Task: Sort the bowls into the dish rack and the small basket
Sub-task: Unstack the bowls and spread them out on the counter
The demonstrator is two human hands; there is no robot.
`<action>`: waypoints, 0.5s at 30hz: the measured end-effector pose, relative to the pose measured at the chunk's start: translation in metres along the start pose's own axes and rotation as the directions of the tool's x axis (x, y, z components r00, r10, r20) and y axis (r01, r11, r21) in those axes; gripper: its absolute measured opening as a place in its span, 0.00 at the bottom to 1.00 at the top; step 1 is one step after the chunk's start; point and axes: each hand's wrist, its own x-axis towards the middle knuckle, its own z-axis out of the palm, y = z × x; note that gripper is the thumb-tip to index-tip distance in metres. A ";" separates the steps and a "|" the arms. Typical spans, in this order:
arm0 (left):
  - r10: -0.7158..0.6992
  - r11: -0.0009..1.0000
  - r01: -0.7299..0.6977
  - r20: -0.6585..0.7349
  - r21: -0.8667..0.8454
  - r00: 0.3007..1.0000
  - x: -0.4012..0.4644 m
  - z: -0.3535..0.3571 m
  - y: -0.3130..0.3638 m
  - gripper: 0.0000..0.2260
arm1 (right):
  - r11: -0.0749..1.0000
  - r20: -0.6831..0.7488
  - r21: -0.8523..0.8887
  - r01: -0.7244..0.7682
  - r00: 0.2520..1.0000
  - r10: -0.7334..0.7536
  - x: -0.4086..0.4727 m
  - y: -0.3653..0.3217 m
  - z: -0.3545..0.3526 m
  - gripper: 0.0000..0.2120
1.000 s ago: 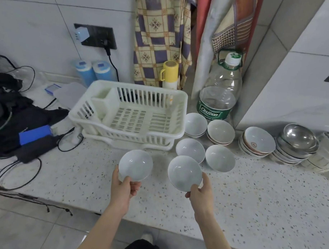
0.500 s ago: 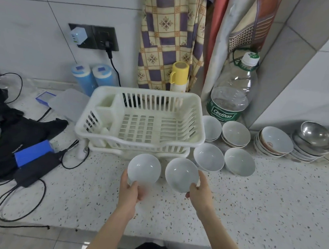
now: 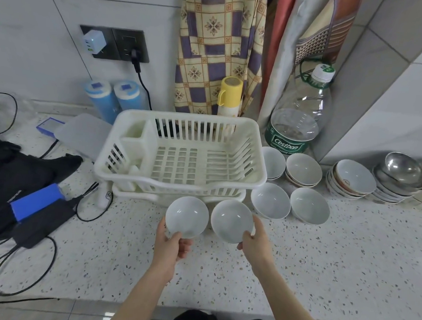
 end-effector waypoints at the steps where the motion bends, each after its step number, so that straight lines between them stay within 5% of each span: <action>1: -0.003 1.000 0.003 0.004 -0.001 1.000 0.000 -0.001 0.000 0.28 | 1.000 0.005 -0.004 -0.001 1.000 0.001 0.000 0.000 0.001 0.28; 15: -0.005 0.999 0.003 0.031 0.039 1.000 0.003 0.002 0.003 0.28 | 0.999 0.004 0.001 -0.035 0.999 0.035 0.000 0.003 0.006 0.25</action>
